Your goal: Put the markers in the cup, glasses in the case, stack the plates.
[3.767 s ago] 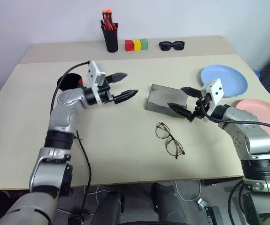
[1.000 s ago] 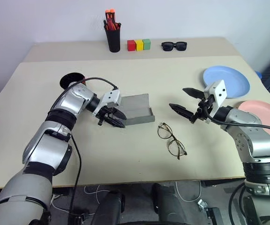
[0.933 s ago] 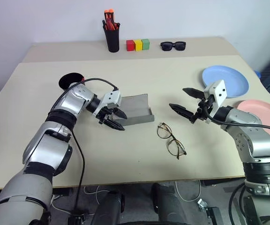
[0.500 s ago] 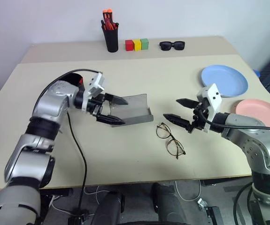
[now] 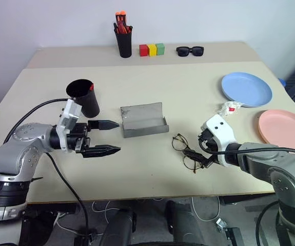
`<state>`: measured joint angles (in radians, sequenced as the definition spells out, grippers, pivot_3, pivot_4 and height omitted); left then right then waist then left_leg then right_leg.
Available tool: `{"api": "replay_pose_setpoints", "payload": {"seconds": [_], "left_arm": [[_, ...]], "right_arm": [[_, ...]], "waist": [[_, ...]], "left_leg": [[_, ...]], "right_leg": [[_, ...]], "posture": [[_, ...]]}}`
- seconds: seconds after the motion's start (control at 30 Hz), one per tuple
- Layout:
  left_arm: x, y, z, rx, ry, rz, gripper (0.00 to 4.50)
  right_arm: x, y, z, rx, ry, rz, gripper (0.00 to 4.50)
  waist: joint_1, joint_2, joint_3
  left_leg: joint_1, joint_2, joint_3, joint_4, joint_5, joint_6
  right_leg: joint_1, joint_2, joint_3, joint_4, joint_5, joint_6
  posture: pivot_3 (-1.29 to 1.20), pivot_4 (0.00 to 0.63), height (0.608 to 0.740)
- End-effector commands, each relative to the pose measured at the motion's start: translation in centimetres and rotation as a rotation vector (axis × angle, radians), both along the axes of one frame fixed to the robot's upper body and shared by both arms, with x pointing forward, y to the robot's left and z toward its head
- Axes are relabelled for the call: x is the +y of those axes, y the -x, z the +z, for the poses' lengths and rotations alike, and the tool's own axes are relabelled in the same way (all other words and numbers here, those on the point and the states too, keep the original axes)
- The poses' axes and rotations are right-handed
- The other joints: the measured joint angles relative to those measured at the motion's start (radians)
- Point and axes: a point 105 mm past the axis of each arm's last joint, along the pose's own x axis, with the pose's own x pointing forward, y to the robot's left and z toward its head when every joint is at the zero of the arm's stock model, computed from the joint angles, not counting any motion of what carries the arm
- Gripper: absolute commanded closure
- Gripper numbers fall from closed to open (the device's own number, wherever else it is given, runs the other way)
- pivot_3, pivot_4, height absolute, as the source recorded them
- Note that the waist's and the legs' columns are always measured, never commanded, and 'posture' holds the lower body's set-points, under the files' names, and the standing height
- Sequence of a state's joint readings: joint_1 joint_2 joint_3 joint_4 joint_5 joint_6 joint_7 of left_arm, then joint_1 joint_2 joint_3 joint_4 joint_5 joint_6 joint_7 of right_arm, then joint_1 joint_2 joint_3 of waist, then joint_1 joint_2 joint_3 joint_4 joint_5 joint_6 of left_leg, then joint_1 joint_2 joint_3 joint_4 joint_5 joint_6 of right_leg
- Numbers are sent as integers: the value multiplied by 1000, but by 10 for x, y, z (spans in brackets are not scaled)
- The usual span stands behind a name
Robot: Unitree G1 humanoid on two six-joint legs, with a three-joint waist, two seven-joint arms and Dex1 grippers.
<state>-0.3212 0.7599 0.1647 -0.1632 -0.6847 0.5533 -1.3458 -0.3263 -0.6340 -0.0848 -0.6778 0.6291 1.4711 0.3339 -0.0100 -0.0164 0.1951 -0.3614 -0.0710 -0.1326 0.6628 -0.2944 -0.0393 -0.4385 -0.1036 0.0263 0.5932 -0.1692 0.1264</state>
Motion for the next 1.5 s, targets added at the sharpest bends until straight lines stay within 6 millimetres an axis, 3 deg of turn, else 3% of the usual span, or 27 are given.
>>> {"api": "replay_pose_setpoints", "payload": {"seconds": [0.03, 0.1, 0.27, 0.4, 0.53, 0.73, 0.93, 1.03, 1.2, 1.27, 1.4, 1.5], "left_arm": [[2, 6, 15, -88, 19, 15, 13], [1, 7, 13, -101, 14, 30, 0], [-7, 10, 14, -104, 30, 31, 0], [-10, 8, 12, -113, 17, 31, 0], [-11, 7, 13, -121, 15, 35, 0], [-6, 4, 12, -117, 23, 70, 0], [2, 4, 11, -99, 50, 116, 0], [5, 4, 7, -98, 54, 133, 0], [6, 6, 5, -103, 47, 147, 0], [7, 7, 4, -106, 46, 152, 0], [8, 11, 2, -109, 51, 171, 0], [8, 15, -1, -108, 51, 178, 0]], "right_arm": [[-10, -7, 0, 6, -4, -71, 268], [-14, -10, -2, 16, 3, -86, 922], [-12, -10, -4, 31, 5, -75, 3424], [-11, -6, -7, 44, 44, -31, 3424], [-12, -6, -8, 50, 47, -25, 4471], [-26, -22, 11, -43, 98, -48, 4471], [-31, -66, 73, -321, 135, -69, 4471], [6, -84, 98, -480, 51, 46, 4471], [78, -87, 108, -557, -123, 265, 4471], [92, -88, 107, -581, -153, 309, 4471], [120, -84, 86, -602, -120, 458, 4471], [129, -79, 66, -604, -69, 555, 4471]], "waist": [[2, 0, 0], [-1, 0, 0], [-1, 0, 0], [-1, 0, 0], [-2, 0, 0], [-1, 0, 0], [-9, 1, 0], [-11, 1, 1], [-10, 1, 1], [-7, 1, 1], [-3, 1, 1], [-9, 1, 1]], "left_leg": [[0, 0, 0, 0, 0, 0], [0, 0, 0, 0, 0, 0], [0, 0, 0, 0, 0, 0], [1, 0, 0, 0, 0, 0], [1, 0, 0, 0, 0, 0], [1, 0, 0, 0, 0, 0], [2, 0, 1, -1, 0, 0], [2, 1, 1, -2, 0, 1], [1, 1, 1, -4, 0, 1], [0, 1, 1, -4, 0, 0], [-3, 0, 0, -3, 0, 0], [-3, 1, 0, -4, 0, 0]], "right_leg": [[0, 0, 0, 0, 0, 0], [0, 0, 0, 0, 0, 0], [0, 0, 0, 0, 0, 0], [1, 0, 0, -1, 0, 0], [1, 0, 0, -1, 0, 0], [2, 0, 0, -1, 0, 0], [1, 0, 0, -2, 0, 0], [1, 1, 0, -3, 0, 0], [0, 1, 0, -4, 0, 0], [-1, 1, 0, -5, 1, -1], [-3, 1, 0, -6, 1, -1], [-4, 1, 0, -6, 1, -1]], "posture": [[0, 150, 740], [0, 150, 740], [0, 150, 740], [0, 150, 740], [0, 150, 740], [0, 150, 740], [0, 150, 740], [0, 150, 740], [0, 150, 740], [0, 150, 740], [0, 150, 740], [0, 150, 740]]}}
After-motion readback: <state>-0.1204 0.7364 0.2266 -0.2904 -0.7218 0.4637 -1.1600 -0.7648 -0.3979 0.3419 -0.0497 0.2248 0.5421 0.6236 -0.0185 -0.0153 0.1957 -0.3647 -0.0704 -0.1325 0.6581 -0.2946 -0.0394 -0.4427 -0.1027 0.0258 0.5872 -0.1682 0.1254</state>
